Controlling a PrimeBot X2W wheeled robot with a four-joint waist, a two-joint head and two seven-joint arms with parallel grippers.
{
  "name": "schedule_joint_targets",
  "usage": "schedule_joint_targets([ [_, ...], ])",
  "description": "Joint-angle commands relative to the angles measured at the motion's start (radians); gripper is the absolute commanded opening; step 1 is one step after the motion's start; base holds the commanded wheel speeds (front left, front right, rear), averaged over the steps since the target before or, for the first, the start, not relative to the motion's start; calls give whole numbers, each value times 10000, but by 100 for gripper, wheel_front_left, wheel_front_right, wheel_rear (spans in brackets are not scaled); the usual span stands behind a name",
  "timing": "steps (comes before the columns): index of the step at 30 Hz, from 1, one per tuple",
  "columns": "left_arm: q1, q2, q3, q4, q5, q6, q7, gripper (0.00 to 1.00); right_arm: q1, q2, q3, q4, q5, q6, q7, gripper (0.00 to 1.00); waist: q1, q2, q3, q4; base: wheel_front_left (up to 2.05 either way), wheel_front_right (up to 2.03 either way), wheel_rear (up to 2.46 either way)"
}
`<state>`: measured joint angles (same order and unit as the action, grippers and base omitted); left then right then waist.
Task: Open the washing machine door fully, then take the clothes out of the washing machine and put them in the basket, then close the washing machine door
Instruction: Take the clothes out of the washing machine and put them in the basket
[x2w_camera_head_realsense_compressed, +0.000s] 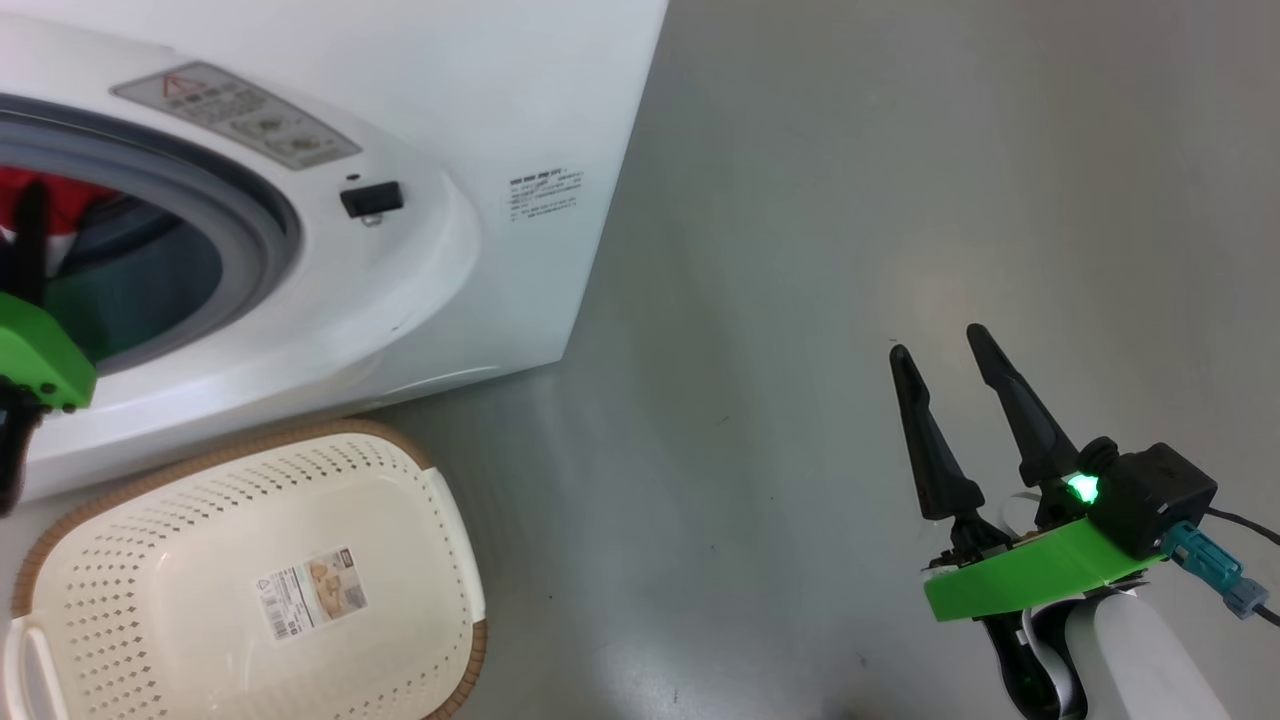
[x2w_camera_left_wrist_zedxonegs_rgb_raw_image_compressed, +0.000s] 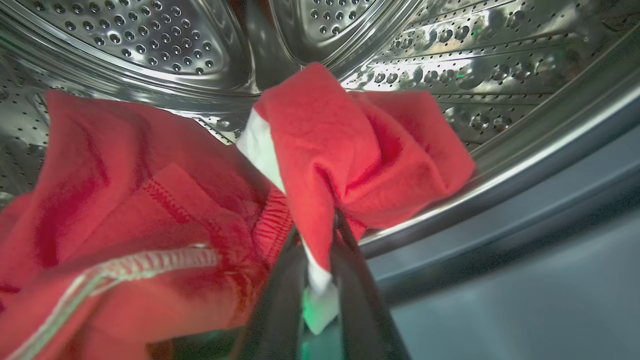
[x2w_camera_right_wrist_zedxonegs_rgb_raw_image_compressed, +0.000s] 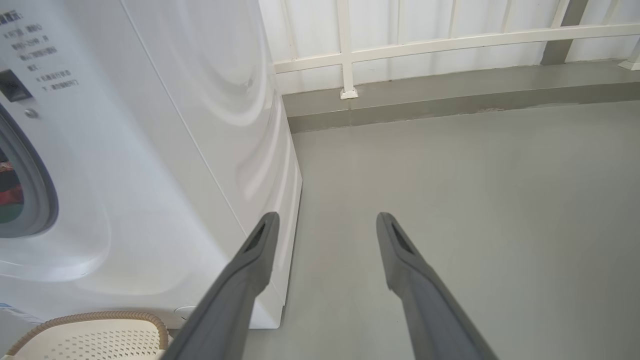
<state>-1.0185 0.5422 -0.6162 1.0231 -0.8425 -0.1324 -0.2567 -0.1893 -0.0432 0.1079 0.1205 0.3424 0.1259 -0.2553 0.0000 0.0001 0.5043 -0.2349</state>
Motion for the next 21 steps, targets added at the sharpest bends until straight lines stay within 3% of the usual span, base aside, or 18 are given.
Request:
schedule_joint_targets([
  [1, -301, 584, 215, -71, -82, 17, -51, 0, 25, -70, 202, -271, 6, 48, -65, 100, 0, -1, -17, 8, 0, 0, 0],
  [9, -97, 522, 567, -512, -38, 17, -51, 0, 49, -70, 125, -211, -34, 48, -65, 100, 0, -1, -311, 213, 0, 0, 0],
  [16, 1091, 93, 2598, -1524, 1072, 17, -51, 0, 87, -70, 15, -55, -108, 48, -65, 100, 0, -1, -824, 535, 0, 0, 0],
  [21, 2439, -592, 4257, -2818, 1865, 17, -51, 0, 198, -70, -113, 53, -172, 48, -65, 100, 0, -1, -1197, 798, 0, 0, 0],
])
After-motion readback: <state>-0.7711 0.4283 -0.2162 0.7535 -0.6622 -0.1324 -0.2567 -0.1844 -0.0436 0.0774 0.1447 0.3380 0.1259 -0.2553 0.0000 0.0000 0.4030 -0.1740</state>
